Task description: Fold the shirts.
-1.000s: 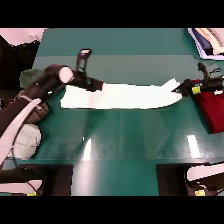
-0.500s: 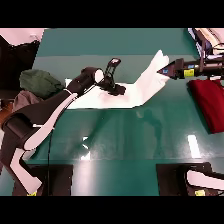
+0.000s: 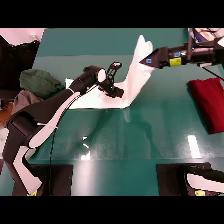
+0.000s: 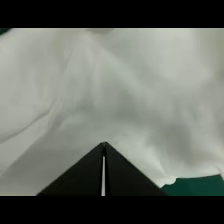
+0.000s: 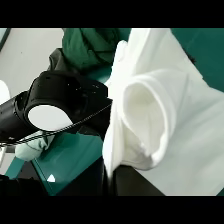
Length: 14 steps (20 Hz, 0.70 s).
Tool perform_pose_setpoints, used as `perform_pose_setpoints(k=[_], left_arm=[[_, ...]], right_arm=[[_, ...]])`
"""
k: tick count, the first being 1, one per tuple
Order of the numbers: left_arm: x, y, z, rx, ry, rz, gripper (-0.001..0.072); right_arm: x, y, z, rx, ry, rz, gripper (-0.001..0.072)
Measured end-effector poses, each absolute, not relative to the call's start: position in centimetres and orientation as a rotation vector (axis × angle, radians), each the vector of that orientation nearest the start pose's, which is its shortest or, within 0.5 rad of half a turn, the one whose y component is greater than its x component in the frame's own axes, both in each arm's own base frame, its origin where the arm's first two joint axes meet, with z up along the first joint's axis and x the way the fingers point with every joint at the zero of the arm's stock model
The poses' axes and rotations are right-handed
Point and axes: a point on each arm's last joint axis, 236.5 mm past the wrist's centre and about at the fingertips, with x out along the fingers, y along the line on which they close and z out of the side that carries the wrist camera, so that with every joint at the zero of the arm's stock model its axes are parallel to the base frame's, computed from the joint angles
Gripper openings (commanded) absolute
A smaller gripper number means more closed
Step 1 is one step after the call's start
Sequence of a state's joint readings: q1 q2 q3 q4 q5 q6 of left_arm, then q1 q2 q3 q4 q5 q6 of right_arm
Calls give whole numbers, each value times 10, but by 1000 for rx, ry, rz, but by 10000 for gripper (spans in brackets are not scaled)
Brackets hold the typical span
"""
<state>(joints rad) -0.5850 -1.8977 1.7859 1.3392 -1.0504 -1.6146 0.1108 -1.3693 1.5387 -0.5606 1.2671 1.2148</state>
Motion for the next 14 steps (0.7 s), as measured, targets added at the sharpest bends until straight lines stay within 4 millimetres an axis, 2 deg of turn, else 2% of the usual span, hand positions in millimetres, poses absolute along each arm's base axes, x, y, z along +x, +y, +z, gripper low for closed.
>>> perform_pose_setpoints(k=[2, 4, 6, 8, 11, 14], left_arm=[[456, -327, -21, 121, 1198, -561, 26], [472, -303, 7, 131, 1183, -527, 26], [489, -266, 41, 135, 1151, -475, 26], [501, -226, 83, 116, 1091, -415, 26], [505, -158, 154, 88, 977, -314, 27], [490, -99, 220, 80, 866, -224, 27]], right_arm=[[402, 256, 210, 423, 877, 978, 11], [402, 276, 212, 412, 874, 1008, 11], [404, 298, 210, 399, 872, 1035, 12], [408, 322, 207, 393, 861, 1060, 11], [417, 362, 199, 387, 842, 1093, 12], [425, 404, 185, 381, 831, 1127, 12]])
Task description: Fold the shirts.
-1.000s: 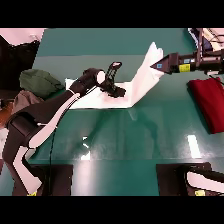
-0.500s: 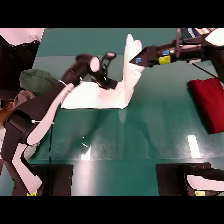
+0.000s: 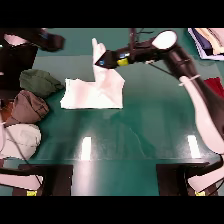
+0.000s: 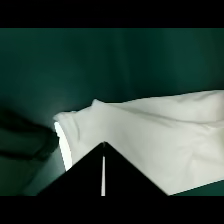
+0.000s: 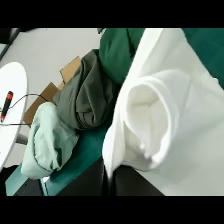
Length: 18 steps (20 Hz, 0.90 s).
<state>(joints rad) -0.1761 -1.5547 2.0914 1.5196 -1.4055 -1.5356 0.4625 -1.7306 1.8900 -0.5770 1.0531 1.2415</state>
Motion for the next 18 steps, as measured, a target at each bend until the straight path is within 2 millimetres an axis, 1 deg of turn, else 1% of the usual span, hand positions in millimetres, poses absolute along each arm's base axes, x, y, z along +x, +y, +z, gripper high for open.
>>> perform_pose_setpoints(k=[2, 3, 4, 6, 7, 8, 9, 11, 12, 13, 14, 15, 16, 17, 18], left_arm=[[474, -75, 256, 71, 800, -187, 27], [466, -64, 270, 72, 773, -166, 27], [458, -54, 282, 72, 749, -144, 27], [445, -47, 295, 72, 725, -131, 27], [441, -45, 298, 71, 723, -131, 27], [437, -42, 297, 72, 729, -123, 27], [435, -40, 295, 73, 737, -118, 27], [431, -38, 288, 74, 763, -115, 27], [429, -38, 284, 74, 777, -114, 27], [428, -37, 281, 75, 789, -112, 27], [427, -36, 278, 76, 799, -111, 28], [426, -36, 276, 77, 807, -111, 27], [424, -36, 274, 78, 815, -111, 27], [424, -36, 272, 78, 821, -112, 27], [423, -36, 271, 78, 826, -111, 27]], right_arm=[[429, 430, 172, 378, 828, 1146, 13], [429, 443, 162, 376, 834, 1155, 14], [429, 455, 153, 374, 843, 1162, 15], [428, 476, 128, 376, 867, 1167, 25], [427, 486, 114, 379, 880, 1164, 218], [427, 495, 104, 384, 887, 1163, 491], [425, 503, 94, 386, 893, 1164, 604], [421, 516, 84, 404, 892, 1180, 601], [420, 519, 85, 409, 883, 1190, 599], [422, 518, 88, 412, 873, 1195, 597], [425, 512, 89, 408, 871, 1195, 591], [429, 501, 89, 400, 879, 1191, 555], [431, 487, 90, 393, 892, 1184, 555], [435, 468, 86, 380, 917, 1167, 555], [438, 448, 79, 365, 951, 1141, 555]])
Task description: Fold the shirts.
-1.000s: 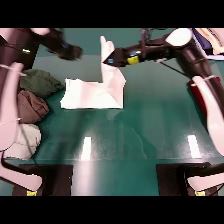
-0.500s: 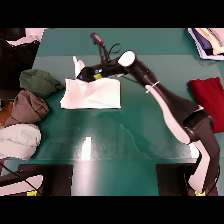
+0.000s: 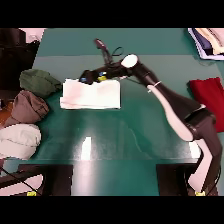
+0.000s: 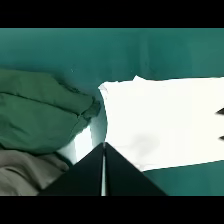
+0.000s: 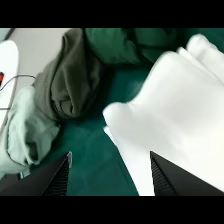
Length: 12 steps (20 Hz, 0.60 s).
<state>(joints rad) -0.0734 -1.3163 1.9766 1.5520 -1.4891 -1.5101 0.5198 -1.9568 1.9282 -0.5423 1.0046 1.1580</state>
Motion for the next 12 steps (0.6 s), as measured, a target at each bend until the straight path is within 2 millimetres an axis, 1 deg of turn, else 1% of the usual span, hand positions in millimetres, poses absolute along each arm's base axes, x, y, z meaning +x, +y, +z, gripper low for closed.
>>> perform_pose_setpoints(k=[3, 5, 6, 7, 8, 9, 10, 12], left_arm=[[422, -35, 270, 79, 833, -111, 28], [422, -36, 270, 78, 833, -112, 27], [423, -35, 270, 78, 831, -111, 27], [423, -36, 271, 78, 827, -112, 27], [424, -36, 271, 78, 824, -113, 27], [424, -36, 272, 77, 821, -113, 27], [425, -37, 272, 76, 819, -115, 27], [425, -37, 272, 75, 817, -116, 27]], right_arm=[[446, 371, 50, 360, 1068, 1011, 555], [448, 321, 29, 404, 1133, 895, 560], [448, 300, 19, 434, 1154, 838, 562], [447, 285, 9, 461, 1175, 793, 614], [444, 272, -1, 483, 1197, 756, 644], [442, 263, -11, 513, 1211, 721, 644], [441, 258, -19, 542, 1223, 698, 644], [437, 258, -32, 591, 1249, 673, 644]])
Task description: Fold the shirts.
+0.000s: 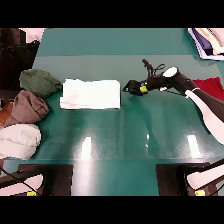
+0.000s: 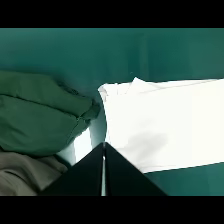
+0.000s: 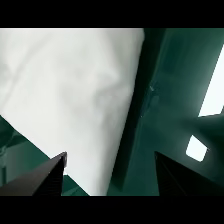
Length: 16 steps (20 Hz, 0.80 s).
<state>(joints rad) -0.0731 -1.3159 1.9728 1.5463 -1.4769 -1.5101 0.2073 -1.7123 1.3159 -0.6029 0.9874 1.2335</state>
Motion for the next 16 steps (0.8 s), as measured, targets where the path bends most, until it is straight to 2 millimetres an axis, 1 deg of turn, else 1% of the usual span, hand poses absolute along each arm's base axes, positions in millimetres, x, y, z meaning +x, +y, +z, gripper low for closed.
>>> perform_pose_setpoints(k=[2, 4, 6, 9, 10, 12, 13, 14, 16], left_arm=[[425, -37, 272, 74, 817, -118, 27], [425, -38, 272, 74, 817, -118, 27], [425, -38, 272, 74, 818, -119, 27], [425, -38, 272, 73, 818, -120, 27], [425, -38, 272, 72, 819, -121, 27], [424, -38, 271, 76, 822, -123, 27], [423, -38, 271, 81, 825, -125, 28], [423, -38, 270, 86, 829, -127, 27], [422, -38, 270, 91, 832, -130, 27]], right_arm=[[437, 267, -45, 623, 1269, 666, 644], [436, 284, -52, 641, 1291, 692, 644], [437, 307, -57, 652, 1307, 730, 644], [438, 341, -58, 690, 1316, 789, 632], [440, 352, -58, 702, 1312, 803, 543], [444, 367, -61, 700, 1301, 820, 168], [445, 374, -60, 699, 1294, 829, 16], [446, 380, -53, 706, 1279, 847, 16], [450, 385, -43, 688, 1240, 873, 15]])
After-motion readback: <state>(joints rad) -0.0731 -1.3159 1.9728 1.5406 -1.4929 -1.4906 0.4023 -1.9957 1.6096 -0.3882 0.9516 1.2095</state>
